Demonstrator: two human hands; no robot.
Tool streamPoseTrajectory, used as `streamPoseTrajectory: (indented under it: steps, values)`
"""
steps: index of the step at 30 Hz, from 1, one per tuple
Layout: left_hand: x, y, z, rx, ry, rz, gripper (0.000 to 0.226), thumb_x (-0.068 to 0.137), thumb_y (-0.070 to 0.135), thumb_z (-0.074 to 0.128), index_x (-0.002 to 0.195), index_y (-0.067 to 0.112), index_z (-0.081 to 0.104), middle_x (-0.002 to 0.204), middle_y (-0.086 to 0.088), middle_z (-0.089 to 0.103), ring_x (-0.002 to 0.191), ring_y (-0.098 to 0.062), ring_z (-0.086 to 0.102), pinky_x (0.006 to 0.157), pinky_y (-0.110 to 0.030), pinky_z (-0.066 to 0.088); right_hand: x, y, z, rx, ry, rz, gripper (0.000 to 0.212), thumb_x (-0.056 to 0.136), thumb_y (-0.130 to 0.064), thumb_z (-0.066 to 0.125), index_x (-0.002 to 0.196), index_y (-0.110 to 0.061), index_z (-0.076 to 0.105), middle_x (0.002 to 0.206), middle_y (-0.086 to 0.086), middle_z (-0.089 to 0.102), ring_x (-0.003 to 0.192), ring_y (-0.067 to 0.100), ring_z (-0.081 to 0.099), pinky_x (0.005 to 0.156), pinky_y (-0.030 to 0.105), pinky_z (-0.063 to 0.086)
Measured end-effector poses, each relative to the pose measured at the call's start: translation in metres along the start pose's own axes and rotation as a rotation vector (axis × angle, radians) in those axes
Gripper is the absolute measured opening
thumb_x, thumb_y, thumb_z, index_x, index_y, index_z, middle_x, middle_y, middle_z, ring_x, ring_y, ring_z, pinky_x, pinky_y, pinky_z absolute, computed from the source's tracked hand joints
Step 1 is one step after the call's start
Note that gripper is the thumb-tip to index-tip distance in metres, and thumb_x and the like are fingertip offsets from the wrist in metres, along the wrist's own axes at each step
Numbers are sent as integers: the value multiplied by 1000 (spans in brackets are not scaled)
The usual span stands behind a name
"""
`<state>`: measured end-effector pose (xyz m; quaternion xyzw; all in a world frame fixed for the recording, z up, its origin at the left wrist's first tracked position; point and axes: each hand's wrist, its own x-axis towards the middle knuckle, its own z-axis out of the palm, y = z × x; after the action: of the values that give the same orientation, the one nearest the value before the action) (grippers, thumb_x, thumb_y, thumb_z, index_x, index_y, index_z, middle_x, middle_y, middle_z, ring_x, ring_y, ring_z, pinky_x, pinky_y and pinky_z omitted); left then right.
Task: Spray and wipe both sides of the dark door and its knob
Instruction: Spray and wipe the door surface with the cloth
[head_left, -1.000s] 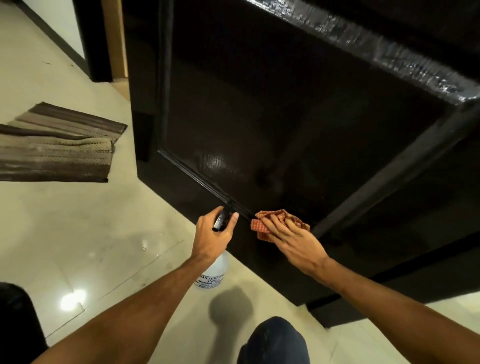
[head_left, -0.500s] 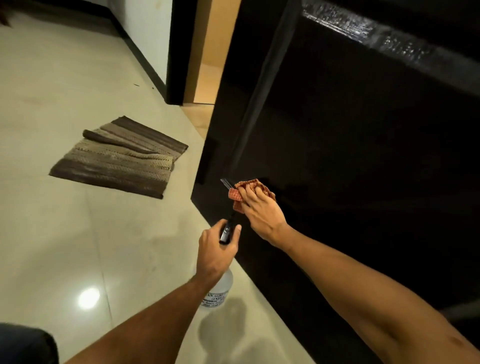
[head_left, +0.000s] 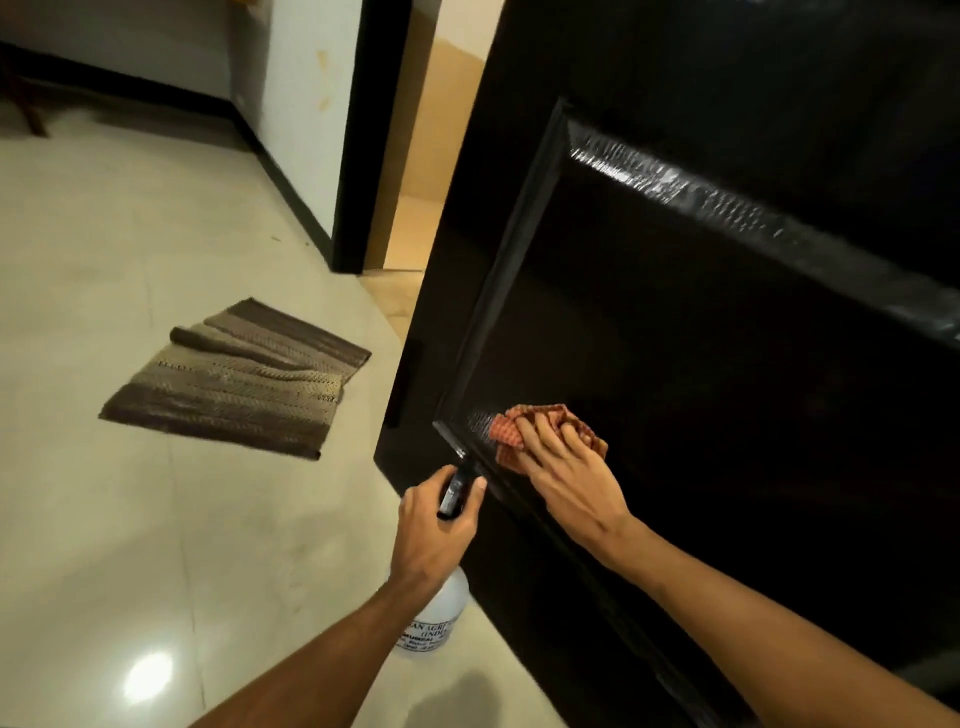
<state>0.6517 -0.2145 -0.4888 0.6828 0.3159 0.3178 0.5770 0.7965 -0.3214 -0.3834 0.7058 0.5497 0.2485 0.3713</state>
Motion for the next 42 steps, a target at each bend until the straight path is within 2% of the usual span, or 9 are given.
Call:
streamPoseTrajectory:
  steps: [4,8,11,14,20,28,32,37,42]
  values:
    - [12,81,-5,-91,-5,78,49,87,70,67,115,30,73,105,-1,69,113,-24,62,100,-48,56,4,83,-63,9,131,250,75,82,-21,31,156,-18,39,170,15,18,155,35,20,119,48,4]
    - [40,168,-10,-132,-40,239,47,88,73,64,93,27,71,85,-7,71,79,-31,72,66,-56,63,11,159,-122,18,305,426,70,78,-17,36,146,-20,53,163,16,36,149,37,35,118,48,15]
    - [47,251,-19,-163,-104,381,26,99,40,70,92,15,68,83,-14,71,53,-14,66,43,-28,52,5,203,-158,54,351,460,62,87,-16,38,147,-17,51,162,19,35,147,39,37,118,49,26]
    - [39,309,-17,-154,-143,499,14,102,28,67,94,16,68,81,-13,72,43,-6,60,39,-18,44,-15,214,-168,5,276,425,59,88,-23,55,146,-14,51,160,21,36,141,36,43,116,45,32]
    - [19,336,0,-180,-221,530,13,102,27,68,93,19,70,81,-14,73,41,-9,60,39,-20,44,-74,216,-168,-18,238,444,60,81,-26,58,139,-8,52,148,20,44,124,35,48,111,46,36]
    - [-19,345,44,-167,-349,478,20,102,30,68,96,11,71,83,-15,73,39,-13,59,42,-24,48,-190,217,-140,-33,207,528,62,81,-24,65,139,-6,55,147,22,45,128,40,49,108,51,42]
    - [-38,348,61,-120,-385,478,27,102,33,68,79,17,67,79,-17,71,46,-11,62,48,-21,51,-229,214,-125,-42,241,585,59,82,-23,63,139,-9,57,146,21,46,130,39,46,108,49,37]
    - [-51,350,72,-99,-447,485,25,99,39,70,88,16,70,86,-11,76,50,-9,65,51,-26,56,-267,211,-110,-26,282,668,60,80,-21,61,139,-10,57,145,21,47,132,39,42,111,51,31]
    - [-71,350,82,-76,-501,500,27,101,34,68,85,13,68,84,-19,72,48,-4,65,45,-19,49,-294,205,-104,6,253,748,57,86,-21,61,142,-12,54,148,20,45,134,39,41,113,53,31]
